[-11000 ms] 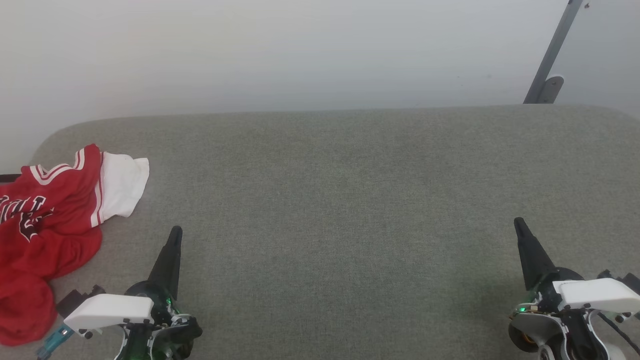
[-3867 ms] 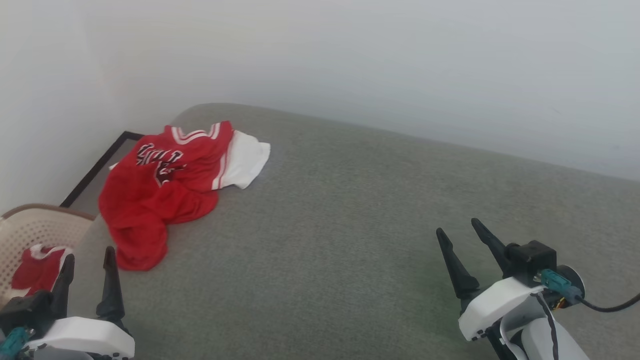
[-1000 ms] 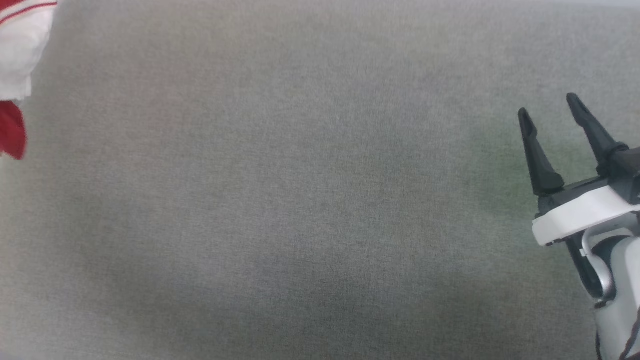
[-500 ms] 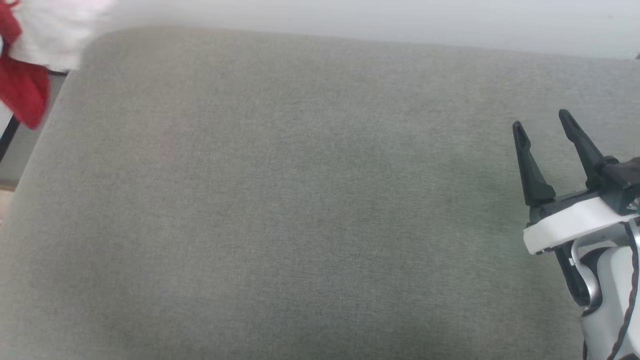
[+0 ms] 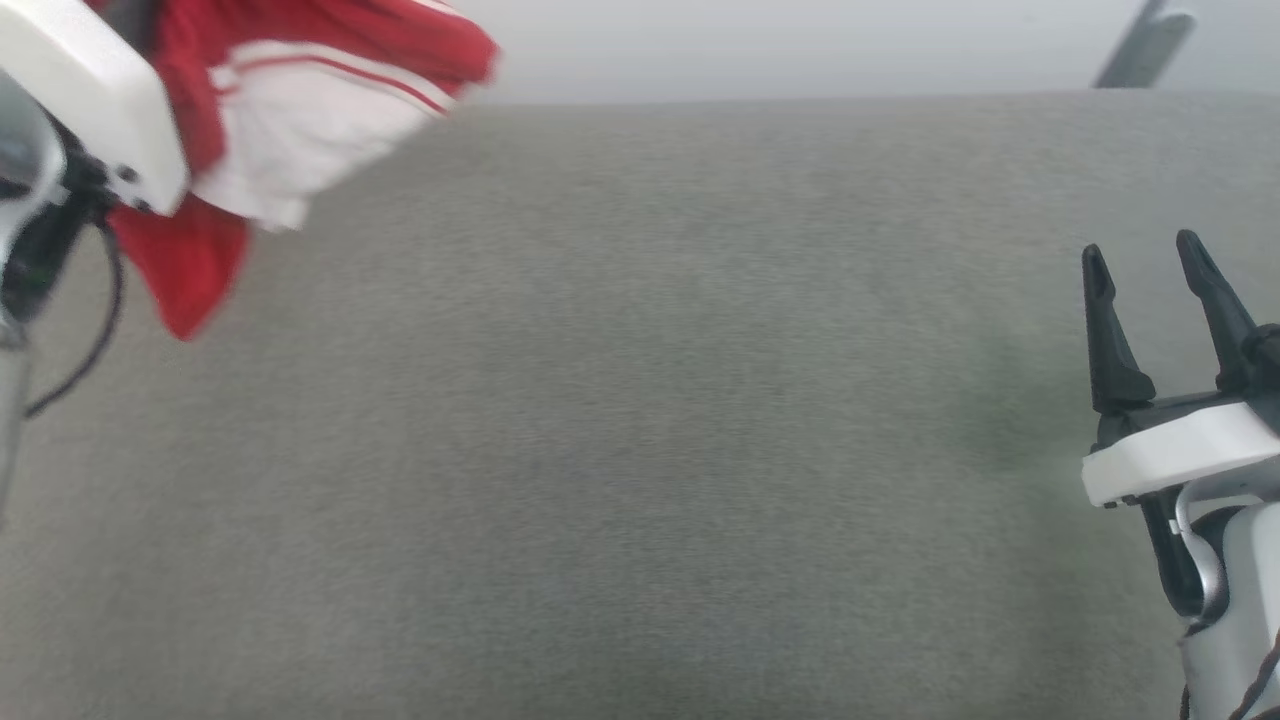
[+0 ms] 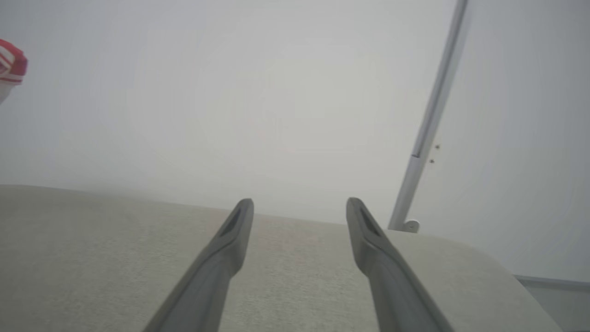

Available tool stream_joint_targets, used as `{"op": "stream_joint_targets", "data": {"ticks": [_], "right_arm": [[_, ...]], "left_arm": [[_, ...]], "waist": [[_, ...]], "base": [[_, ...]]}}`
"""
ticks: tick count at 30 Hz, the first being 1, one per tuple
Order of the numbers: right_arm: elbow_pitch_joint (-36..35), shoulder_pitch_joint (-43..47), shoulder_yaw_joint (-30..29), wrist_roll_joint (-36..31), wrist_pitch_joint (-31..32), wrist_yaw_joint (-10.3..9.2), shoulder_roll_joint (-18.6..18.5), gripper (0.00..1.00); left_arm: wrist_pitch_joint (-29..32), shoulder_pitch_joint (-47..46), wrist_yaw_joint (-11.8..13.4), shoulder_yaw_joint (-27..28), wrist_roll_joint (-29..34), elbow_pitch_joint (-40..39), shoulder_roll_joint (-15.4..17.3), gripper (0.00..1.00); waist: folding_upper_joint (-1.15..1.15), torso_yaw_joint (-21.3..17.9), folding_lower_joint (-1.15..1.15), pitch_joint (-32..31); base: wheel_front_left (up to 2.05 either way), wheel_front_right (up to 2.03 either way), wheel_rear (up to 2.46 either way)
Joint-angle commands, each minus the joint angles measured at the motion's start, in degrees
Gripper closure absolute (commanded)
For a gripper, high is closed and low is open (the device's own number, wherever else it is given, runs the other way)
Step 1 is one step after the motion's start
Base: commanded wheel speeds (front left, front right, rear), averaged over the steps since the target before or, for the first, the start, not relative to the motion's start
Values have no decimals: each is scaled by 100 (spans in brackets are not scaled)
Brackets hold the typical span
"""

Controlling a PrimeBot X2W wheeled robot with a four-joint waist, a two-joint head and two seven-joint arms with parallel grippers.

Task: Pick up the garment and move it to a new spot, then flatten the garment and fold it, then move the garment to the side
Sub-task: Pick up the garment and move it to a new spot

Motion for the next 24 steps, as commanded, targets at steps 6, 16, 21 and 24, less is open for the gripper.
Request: {"op": "stream_joint_targets", "data": {"ticks": [6,16,21,24], "right_arm": [[155,49,-139,-49,-148,0,140,0],[427,121,-302,-38,-322,0,407,0],[526,166,-294,-24,-372,0,512,0],[568,156,-264,-27,-396,0,562,0]], "left_arm": [[678,364,289,-214,-100,-1196,-50,100],[1698,982,563,-860,-328,-2187,-325,100],[1969,1432,570,-1164,-545,-2139,-432,100],[2016,1643,518,-1326,-598,-1960,-492,100]], "waist": [[0,-676,0,101],[0,-1297,0,227],[0,-1437,0,291],[0,-1486,0,345]], "base": [[0,0,0],[0,0,0],[0,0,0],[0,0,0]]}}
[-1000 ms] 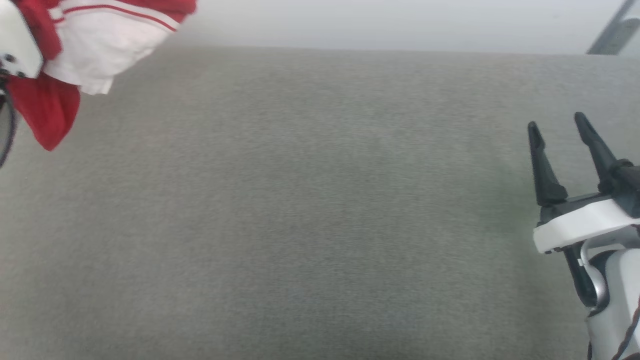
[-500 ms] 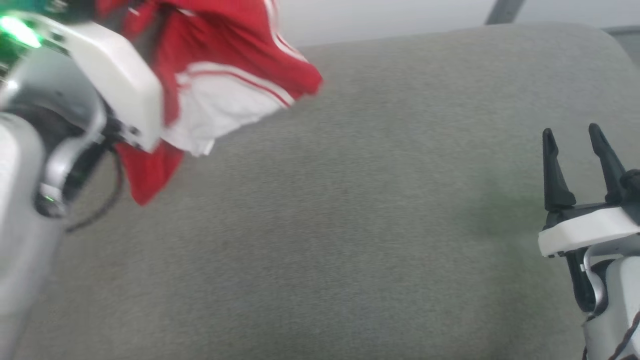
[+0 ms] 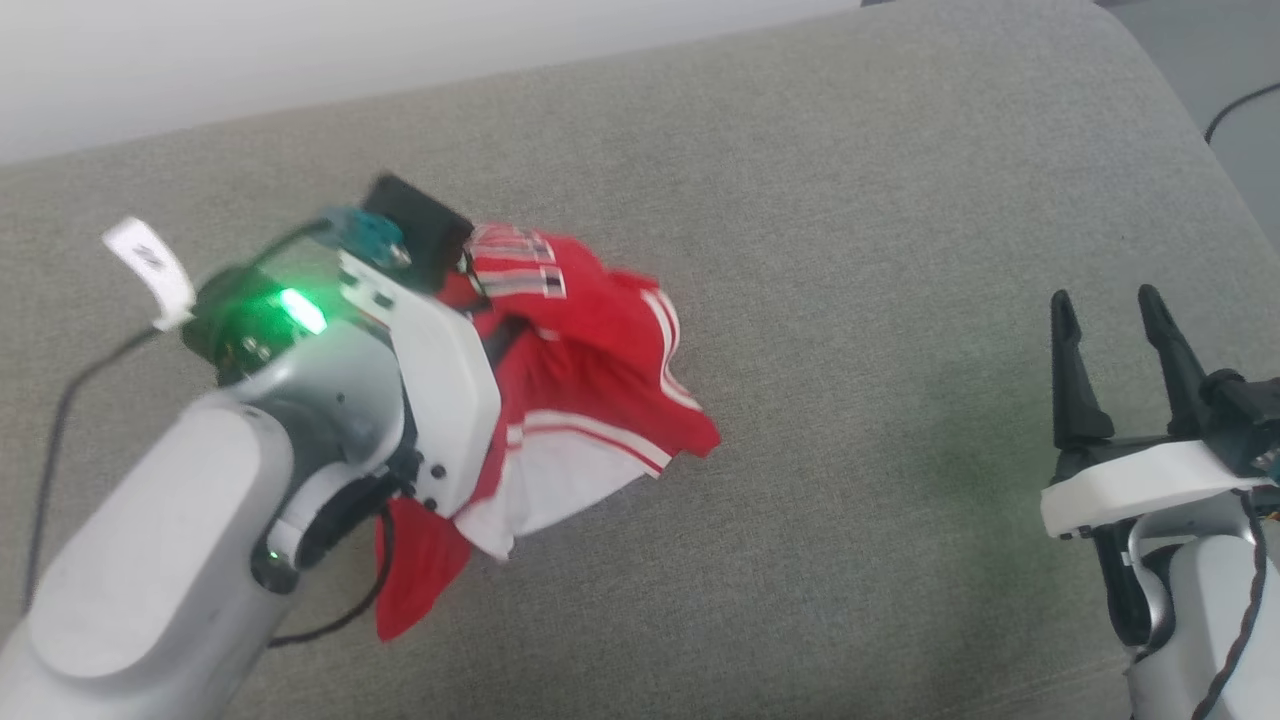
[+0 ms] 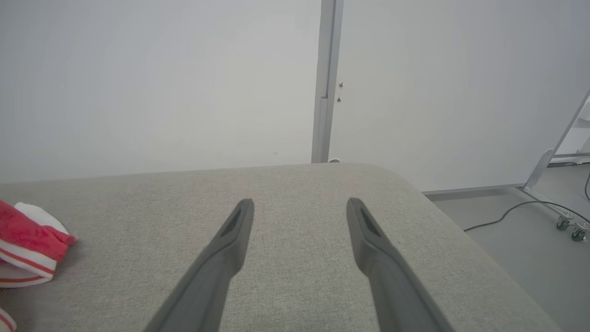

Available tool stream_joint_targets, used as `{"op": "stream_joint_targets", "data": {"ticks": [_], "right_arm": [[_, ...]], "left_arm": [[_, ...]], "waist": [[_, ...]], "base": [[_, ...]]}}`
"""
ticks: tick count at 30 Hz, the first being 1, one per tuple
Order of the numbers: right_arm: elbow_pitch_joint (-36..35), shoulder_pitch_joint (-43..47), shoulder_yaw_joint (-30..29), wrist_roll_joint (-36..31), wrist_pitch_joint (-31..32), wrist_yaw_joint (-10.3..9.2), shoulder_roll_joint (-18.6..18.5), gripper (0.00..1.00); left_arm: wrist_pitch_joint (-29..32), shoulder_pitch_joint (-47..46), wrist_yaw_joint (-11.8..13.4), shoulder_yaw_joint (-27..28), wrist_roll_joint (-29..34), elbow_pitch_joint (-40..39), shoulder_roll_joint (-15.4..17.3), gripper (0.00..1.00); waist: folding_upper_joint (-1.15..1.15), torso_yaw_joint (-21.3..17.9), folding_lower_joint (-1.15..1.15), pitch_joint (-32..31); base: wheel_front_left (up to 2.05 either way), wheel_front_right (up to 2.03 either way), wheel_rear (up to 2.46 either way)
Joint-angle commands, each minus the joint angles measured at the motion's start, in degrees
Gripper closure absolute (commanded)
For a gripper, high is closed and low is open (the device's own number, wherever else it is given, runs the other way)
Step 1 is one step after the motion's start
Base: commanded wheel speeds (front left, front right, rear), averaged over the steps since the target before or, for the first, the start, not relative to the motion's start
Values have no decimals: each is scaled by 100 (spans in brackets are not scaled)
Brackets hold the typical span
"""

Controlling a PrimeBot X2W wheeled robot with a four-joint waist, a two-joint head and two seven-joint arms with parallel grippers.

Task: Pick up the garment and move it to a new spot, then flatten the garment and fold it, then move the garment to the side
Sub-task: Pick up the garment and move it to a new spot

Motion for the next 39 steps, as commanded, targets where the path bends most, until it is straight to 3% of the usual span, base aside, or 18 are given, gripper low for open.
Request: {"op": "stream_joint_targets", "data": {"ticks": [1,9,14,20,21,24,25,26,39], "right_arm": [[23,7,13,8,-47,0,23,0],[75,-111,188,46,-56,0,110,0],[51,-183,309,51,-57,0,128,0],[41,-237,343,36,-58,0,117,0],[43,-235,344,29,-57,0,106,0],[62,-216,319,13,-57,0,77,0],[68,-208,314,9,-58,0,59,0],[70,-196,307,0,-58,0,49,0],[45,195,57,-70,-58,0,-121,0]], "left_arm": [[0,88,-50,-34,-23,86,-12,100],[-292,352,-417,-394,53,1361,-108,100],[-527,335,-589,-580,19,2367,-396,100],[-663,267,-740,-830,178,3077,-512,100],[-704,251,-762,-877,210,3186,-534,96],[-869,132,-821,-940,229,3418,-634,53],[-923,76,-845,-946,232,3460,-653,7],[-966,25,-852,-931,206,3506,-663,0],[-1970,-127,-879,-558,21,3248,-665,0]], "waist": [[0,-25,0,37],[0,-101,0,157],[0,-114,0,234],[0,-77,0,275],[0,-58,0,276],[0,25,0,241],[0,59,0,220],[0,97,0,193],[0,881,0,-534]], "base": [[0,0,0],[0,0,0],[0,0,0],[0,0,0],[0,0,0],[0,0,0],[0,0,0],[0,0,0],[0,0,0]]}}
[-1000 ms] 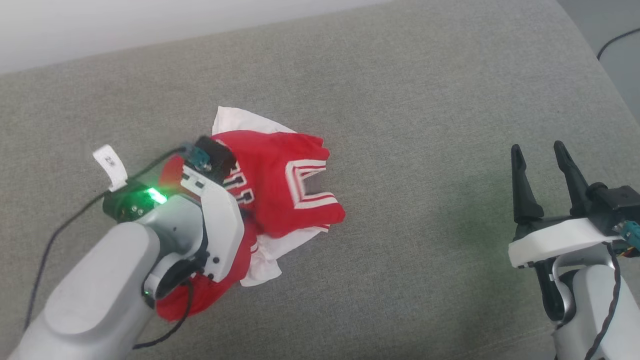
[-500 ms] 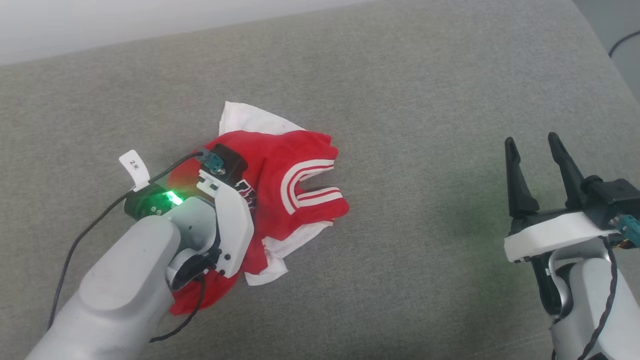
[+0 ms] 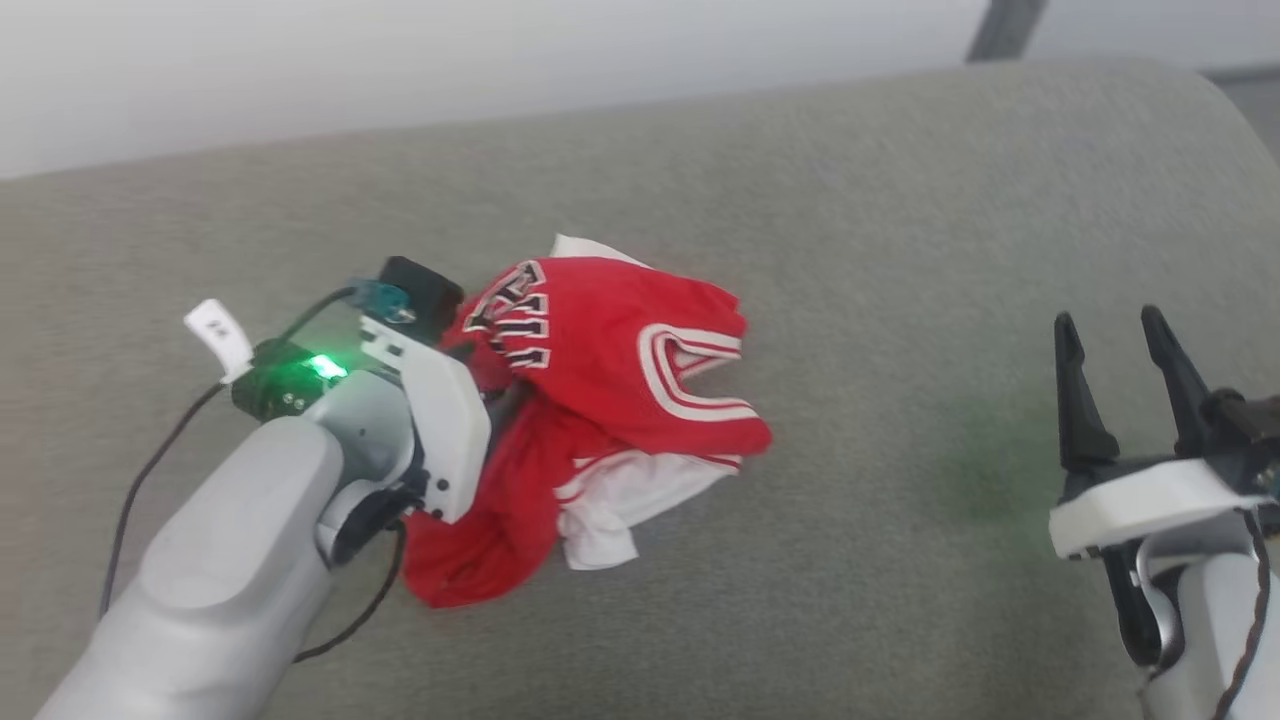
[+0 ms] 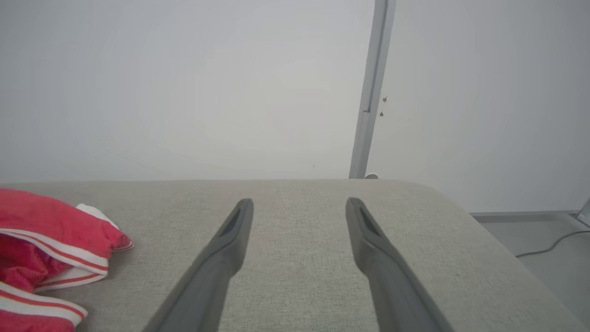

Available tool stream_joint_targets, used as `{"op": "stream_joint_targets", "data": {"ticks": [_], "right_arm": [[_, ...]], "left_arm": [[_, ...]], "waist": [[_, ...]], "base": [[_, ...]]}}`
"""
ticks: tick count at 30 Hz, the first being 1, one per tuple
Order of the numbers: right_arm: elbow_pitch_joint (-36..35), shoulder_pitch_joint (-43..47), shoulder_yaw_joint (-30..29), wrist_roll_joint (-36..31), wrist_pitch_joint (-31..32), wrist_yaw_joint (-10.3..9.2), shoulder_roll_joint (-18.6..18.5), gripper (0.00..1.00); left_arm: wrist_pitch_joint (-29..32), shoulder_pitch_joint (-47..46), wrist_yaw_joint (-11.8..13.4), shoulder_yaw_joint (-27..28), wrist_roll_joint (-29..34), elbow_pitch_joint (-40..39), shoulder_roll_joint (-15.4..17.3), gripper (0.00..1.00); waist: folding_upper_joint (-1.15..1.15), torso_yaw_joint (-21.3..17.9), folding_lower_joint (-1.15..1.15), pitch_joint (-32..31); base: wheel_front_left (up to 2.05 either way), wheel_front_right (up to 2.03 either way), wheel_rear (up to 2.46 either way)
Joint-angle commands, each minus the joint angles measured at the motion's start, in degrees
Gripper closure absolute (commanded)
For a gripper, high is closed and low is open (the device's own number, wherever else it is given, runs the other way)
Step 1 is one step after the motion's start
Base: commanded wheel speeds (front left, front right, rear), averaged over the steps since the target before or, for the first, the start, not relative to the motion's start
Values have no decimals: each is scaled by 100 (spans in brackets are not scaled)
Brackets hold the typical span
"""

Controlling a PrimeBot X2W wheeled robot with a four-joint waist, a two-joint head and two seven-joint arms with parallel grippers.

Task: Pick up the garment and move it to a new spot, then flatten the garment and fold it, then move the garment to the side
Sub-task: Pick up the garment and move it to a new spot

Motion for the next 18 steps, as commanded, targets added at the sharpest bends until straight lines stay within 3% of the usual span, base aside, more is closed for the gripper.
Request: {"op": "stream_joint_targets", "data": {"ticks": [1,13,18], "right_arm": [[22,99,-15,-16,-33,0,-43,0],[44,525,-131,-62,-33,0,-47,0],[8,704,-217,-93,-33,0,-30,0]], "left_arm": [[-199,103,30,78,10,-39,58,0],[-2073,954,547,1008,-97,-285,559,0],[-2595,1507,730,1409,-310,-349,789,0]], "waist": [[0,271,0,-267],[0,796,0,-827],[0,934,0,-981]], "base": [[0,0,0],[0,0,0],[0,0,0]]}}
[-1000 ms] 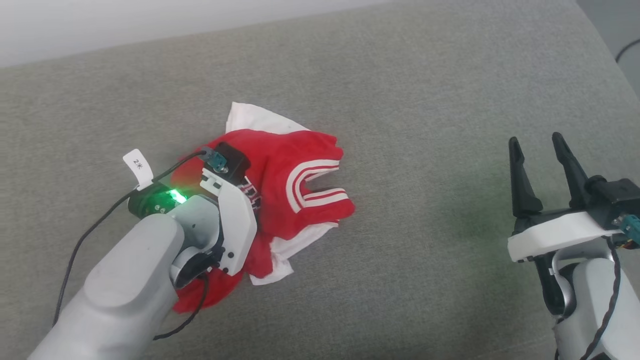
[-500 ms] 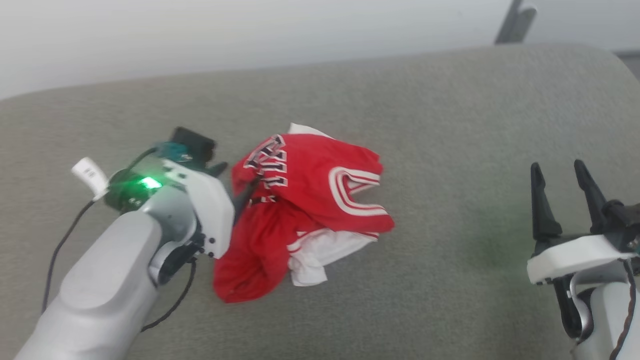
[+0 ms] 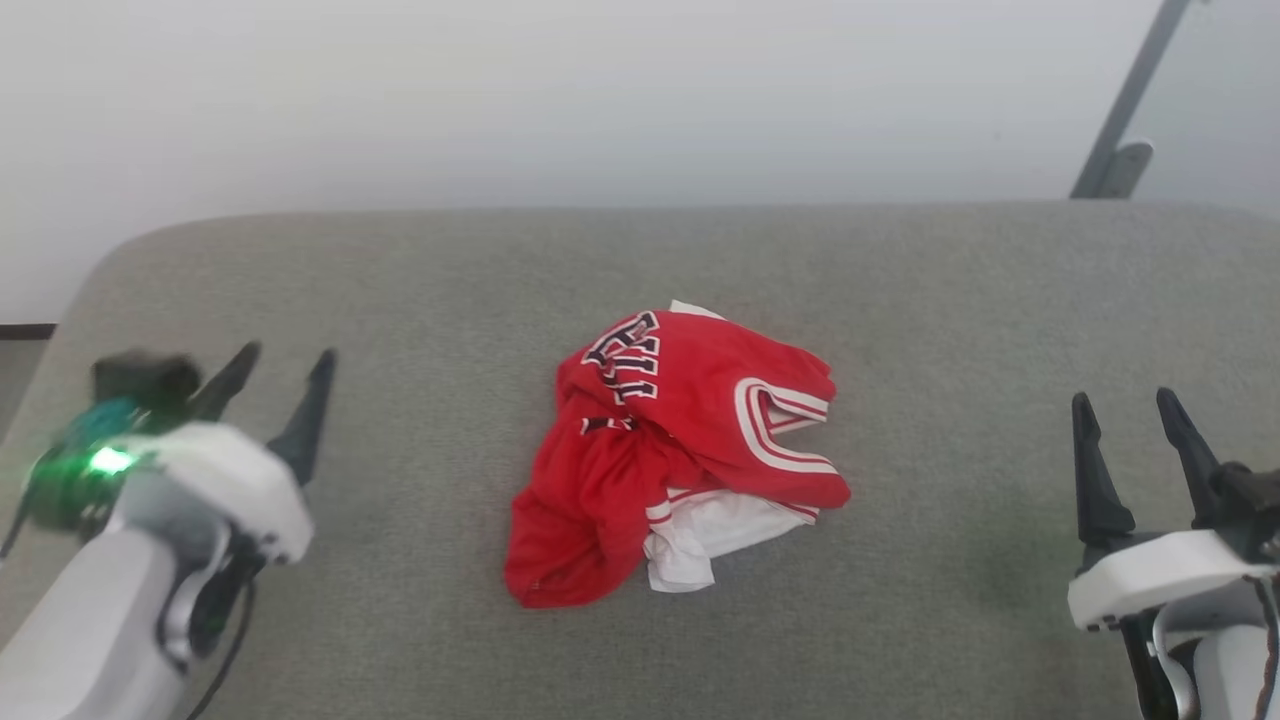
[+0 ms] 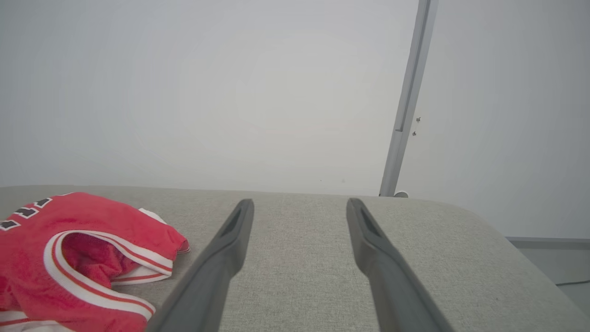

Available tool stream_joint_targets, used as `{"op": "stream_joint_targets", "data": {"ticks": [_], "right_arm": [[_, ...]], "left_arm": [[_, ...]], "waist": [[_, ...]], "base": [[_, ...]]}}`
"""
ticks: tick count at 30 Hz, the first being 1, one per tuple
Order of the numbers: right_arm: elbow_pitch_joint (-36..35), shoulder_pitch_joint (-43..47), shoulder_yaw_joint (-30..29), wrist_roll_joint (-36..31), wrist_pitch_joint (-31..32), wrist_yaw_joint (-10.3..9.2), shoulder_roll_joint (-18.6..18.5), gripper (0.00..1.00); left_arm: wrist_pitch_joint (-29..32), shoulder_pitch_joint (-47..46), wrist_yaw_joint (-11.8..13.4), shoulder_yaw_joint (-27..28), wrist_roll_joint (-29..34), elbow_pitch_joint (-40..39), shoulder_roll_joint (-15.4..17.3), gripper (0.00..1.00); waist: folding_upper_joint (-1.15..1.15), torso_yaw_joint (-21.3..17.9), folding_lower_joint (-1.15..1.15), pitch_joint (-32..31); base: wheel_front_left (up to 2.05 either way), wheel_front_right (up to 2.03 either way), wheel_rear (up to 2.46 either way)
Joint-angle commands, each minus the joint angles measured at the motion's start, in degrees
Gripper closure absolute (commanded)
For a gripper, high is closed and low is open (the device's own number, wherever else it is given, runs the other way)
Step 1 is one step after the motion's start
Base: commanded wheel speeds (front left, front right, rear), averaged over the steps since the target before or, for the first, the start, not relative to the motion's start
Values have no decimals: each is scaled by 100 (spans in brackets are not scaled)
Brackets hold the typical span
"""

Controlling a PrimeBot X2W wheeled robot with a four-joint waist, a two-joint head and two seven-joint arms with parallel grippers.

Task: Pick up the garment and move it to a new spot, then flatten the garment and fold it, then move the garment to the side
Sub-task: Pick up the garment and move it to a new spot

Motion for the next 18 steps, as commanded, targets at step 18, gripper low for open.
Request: {"op": "stream_joint_targets", "data": {"ticks": [18], "right_arm": [[-162,449,-214,-75,-33,0,110,0]], "left_arm": [[-1141,1867,352,1066,-582,-386,409,0]], "waist": [[0,170,0,-277]], "base": [[0,0,0]]}}
